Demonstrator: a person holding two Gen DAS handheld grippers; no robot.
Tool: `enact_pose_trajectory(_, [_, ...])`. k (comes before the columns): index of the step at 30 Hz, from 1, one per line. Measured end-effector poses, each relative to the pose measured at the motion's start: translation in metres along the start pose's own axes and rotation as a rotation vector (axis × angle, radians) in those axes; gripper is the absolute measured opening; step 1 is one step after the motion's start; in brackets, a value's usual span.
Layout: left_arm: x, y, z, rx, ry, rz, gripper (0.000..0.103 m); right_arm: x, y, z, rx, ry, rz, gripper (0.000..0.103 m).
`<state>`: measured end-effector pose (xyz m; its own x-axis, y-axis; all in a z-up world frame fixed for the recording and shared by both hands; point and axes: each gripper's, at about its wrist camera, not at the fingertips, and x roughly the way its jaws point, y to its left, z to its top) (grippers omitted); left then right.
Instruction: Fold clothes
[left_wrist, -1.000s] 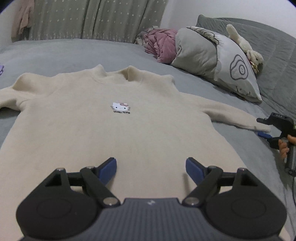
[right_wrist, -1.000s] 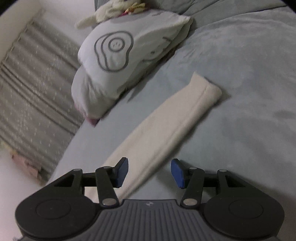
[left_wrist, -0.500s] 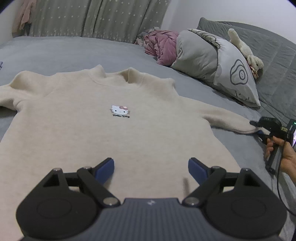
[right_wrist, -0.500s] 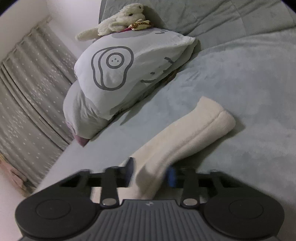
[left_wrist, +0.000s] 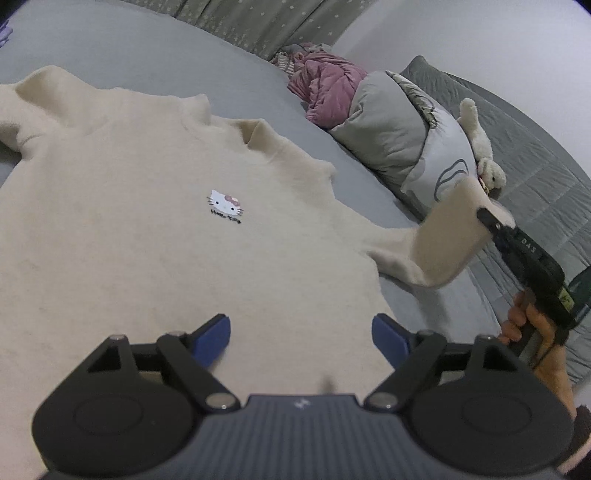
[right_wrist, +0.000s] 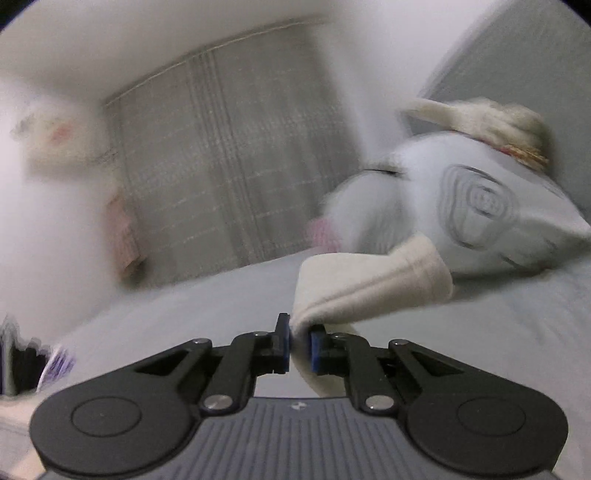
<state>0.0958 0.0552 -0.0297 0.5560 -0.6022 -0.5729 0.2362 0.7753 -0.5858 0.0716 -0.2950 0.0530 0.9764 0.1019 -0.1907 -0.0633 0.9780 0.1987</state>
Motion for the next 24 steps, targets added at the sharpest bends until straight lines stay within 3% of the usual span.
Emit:
enact_pose_trajectory(8, [-0.017, 0.018, -0.001, -0.07, -0.015, -0.026, 0.084, -0.006, 0.121, -0.058, -0.392, 0.214, 0.255, 0.009])
enact_pose_trajectory(13, [-0.029, 0.036, -0.004, -0.146, -0.011, -0.046, 0.084, -0.017, 0.167, -0.101, -0.605, 0.305, 0.315, 0.009])
enact_pose_trajectory(18, [-0.034, 0.041, -0.006, -0.144, -0.008, -0.024, 0.084, -0.018, 0.172, -0.114, -0.625, 0.325, 0.292, 0.009])
enact_pose_trajectory(21, [-0.041, 0.04, -0.005, -0.099, -0.022, 0.018, 0.085, -0.018, 0.147, -0.089, -0.46, 0.272, 0.234, 0.009])
enact_pose_trajectory(24, [-0.045, 0.044, -0.005, -0.09, -0.021, 0.031, 0.085, -0.025, 0.105, -0.05, -0.353, 0.166, 0.099, 0.009])
